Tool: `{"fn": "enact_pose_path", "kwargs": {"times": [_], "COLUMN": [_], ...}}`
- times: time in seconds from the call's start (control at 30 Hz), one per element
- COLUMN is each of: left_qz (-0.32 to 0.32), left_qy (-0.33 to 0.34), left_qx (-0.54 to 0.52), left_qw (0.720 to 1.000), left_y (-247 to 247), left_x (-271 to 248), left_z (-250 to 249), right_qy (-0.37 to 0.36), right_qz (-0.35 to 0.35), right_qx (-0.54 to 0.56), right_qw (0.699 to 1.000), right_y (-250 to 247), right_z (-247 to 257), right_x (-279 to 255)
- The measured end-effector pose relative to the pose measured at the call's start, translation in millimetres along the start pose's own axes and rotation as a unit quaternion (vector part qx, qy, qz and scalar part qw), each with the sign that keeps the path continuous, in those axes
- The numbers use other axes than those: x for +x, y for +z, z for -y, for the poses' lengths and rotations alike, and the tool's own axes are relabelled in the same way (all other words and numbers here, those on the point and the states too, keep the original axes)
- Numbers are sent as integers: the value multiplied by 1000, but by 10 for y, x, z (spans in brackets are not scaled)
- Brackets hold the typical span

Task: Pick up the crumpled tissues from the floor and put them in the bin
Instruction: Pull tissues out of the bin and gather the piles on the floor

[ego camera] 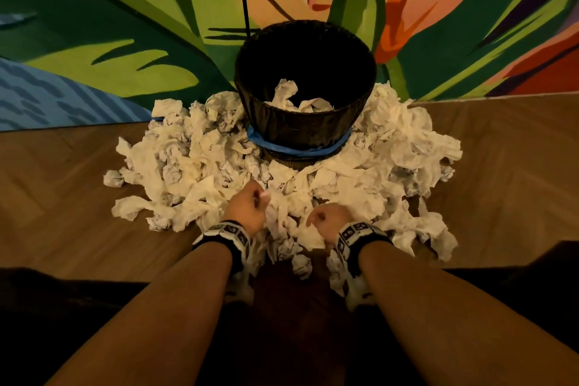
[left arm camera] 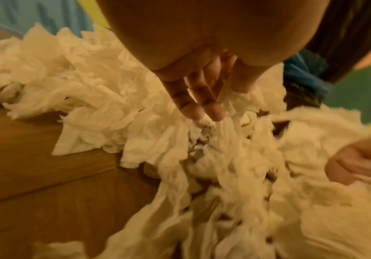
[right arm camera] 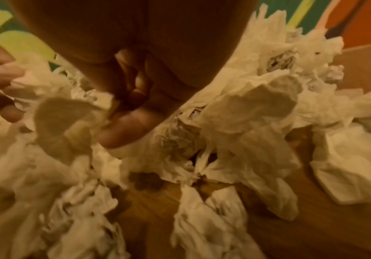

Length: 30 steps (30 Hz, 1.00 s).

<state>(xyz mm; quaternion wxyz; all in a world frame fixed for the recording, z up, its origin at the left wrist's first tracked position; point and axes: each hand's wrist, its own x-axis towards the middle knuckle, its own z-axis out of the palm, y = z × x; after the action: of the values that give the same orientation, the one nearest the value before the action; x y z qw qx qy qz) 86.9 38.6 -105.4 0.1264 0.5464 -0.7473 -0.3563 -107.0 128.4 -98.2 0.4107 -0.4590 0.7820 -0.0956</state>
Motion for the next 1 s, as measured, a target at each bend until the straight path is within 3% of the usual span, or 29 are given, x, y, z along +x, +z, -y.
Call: {"fn": "enact_pose_path", "kwargs": {"times": [0.1,0.2,0.37,0.47,0.57,0.63,0.77,0.83,0.93,1.0], "left_qz": [-68,-105,-74,-23,28,106,243,281,298,293], "left_qy": [-63,-74,-103,-149,-109,-77,-50,-63,-93,-108], "left_qx": [-76,-129,-179,-135,0,118,251,305,327,343], "left_qw": [993,983,976,979,994,984,936,908,892,886], "left_y": [-50,-86,-150,-145,-109,-67,39,89,180,226], "left_x": [75,105,82,11,-47,-91,-194,-236,-261,-266], "left_z": [-75,-127,-128,-76,3,79,196,206,246,286], "right_qy": [39,52,25,4,-28,-70,-191,-190,-165,-149], "right_qz": [-36,-66,-37,-59,-38,19,93,117,141,157], "right_qx": [97,139,252,169,51,-45,-313,-362,-426,-418], "right_qw": [994,987,967,984,998,996,926,905,878,882], "right_y": [-44,-109,-47,-44,-13,46,323,495,636,645], "right_z": [47,101,106,122,94,95,72,63,57,49], "right_x": [24,54,49,27,-32,-126,-248,-255,-218,-220]}}
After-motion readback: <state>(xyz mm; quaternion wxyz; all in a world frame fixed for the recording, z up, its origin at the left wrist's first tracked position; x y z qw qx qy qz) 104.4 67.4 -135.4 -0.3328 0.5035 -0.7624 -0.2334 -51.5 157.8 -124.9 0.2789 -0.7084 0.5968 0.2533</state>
